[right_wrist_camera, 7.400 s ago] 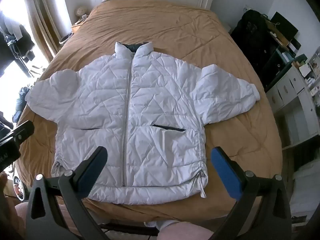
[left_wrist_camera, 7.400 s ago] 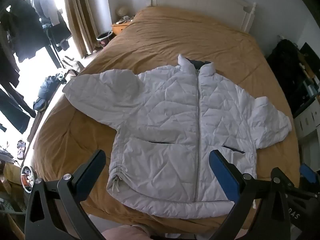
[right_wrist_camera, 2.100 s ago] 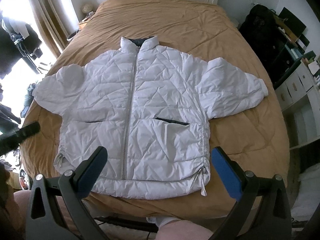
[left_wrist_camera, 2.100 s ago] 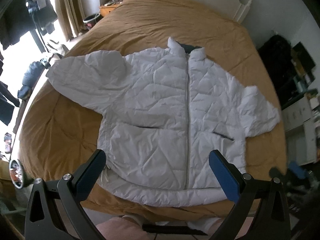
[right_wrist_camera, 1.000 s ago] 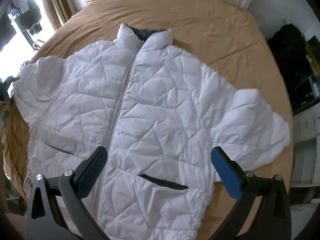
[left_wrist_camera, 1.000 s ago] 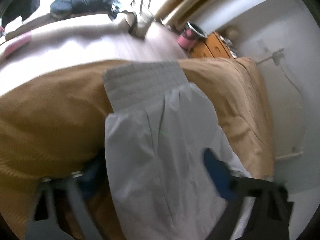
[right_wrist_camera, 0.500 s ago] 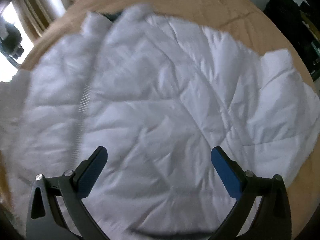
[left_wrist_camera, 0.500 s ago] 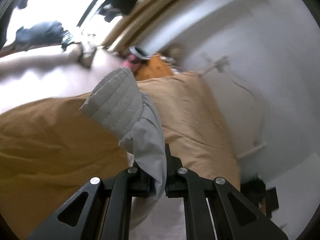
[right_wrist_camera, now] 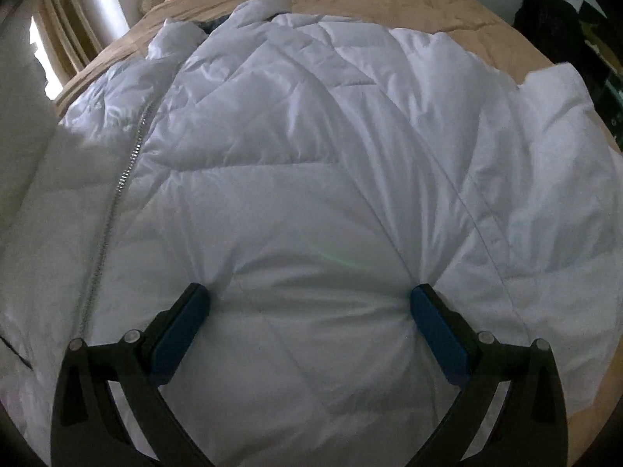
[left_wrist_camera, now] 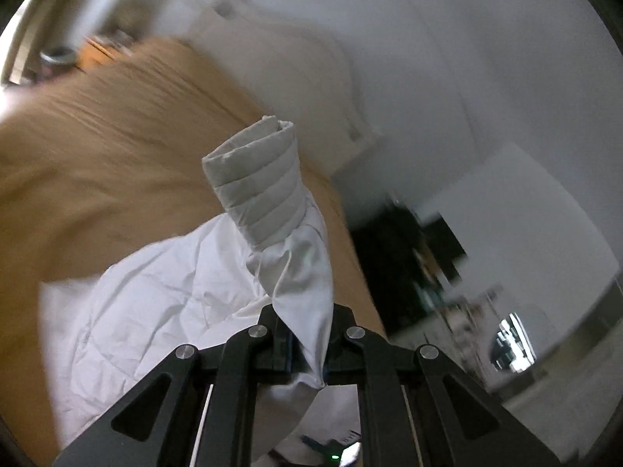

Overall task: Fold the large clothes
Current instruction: 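Carry the sleeve across the jacket body with the left gripper and release, then grasp the other sleeve cuff with the right gripper and lift it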

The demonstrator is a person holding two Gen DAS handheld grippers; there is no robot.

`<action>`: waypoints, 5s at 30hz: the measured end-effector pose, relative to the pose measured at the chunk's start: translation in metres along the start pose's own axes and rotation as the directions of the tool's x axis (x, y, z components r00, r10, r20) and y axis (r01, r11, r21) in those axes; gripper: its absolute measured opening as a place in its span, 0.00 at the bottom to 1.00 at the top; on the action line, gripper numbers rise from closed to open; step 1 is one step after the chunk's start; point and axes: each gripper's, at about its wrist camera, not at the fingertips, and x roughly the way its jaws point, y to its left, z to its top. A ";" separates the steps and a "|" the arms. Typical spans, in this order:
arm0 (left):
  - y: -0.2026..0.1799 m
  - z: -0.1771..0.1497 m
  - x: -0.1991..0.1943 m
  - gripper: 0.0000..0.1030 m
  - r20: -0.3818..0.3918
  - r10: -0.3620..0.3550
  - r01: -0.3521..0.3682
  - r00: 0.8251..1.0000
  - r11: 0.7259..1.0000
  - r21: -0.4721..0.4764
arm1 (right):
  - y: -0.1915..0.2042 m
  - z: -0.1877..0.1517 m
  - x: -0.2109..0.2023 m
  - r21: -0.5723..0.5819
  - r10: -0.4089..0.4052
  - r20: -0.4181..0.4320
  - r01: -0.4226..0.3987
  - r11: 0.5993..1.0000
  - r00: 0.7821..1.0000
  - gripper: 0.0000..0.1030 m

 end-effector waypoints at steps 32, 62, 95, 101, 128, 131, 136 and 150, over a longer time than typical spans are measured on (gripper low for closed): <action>0.097 -0.192 0.145 0.71 -0.440 0.057 -0.163 0.896 0.964 -0.208 | -0.015 0.118 -0.037 0.161 0.447 0.060 -0.451 0.878 0.893 0.98; 0.106 -0.119 0.101 0.80 -0.194 0.643 -0.577 0.741 0.757 0.307 | 0.012 0.023 0.026 0.009 0.311 -0.125 -0.312 0.950 0.942 0.74; 0.157 -0.207 0.083 1.00 -0.229 0.712 -0.621 0.664 0.696 0.361 | -0.094 0.052 -0.037 0.103 0.175 0.023 -0.177 0.979 0.984 0.96; 0.152 -0.220 0.066 1.00 -0.224 0.712 -0.619 0.665 0.694 0.368 | -0.321 0.040 -0.088 0.473 -0.114 0.147 0.032 0.881 0.982 0.96; 0.155 -0.220 0.074 1.00 -0.205 0.719 -0.628 0.664 0.685 0.369 | -0.286 0.130 -0.114 0.404 0.294 0.511 -0.528 0.747 0.807 0.13; 0.154 -0.219 0.069 1.00 -0.199 0.705 -0.621 0.680 0.699 0.355 | -0.216 0.150 -0.131 0.271 0.428 0.532 -0.626 0.731 0.730 0.13; 0.155 -0.212 0.057 0.99 -0.208 0.678 -0.598 0.705 0.726 0.340 | -0.088 0.169 -0.120 0.109 0.626 0.440 -0.730 0.675 0.644 0.13; 0.165 -0.150 -0.024 0.99 -0.103 0.626 -0.611 0.773 0.778 0.143 | 0.132 0.089 0.088 0.069 0.610 -0.037 -0.607 0.792 0.791 0.15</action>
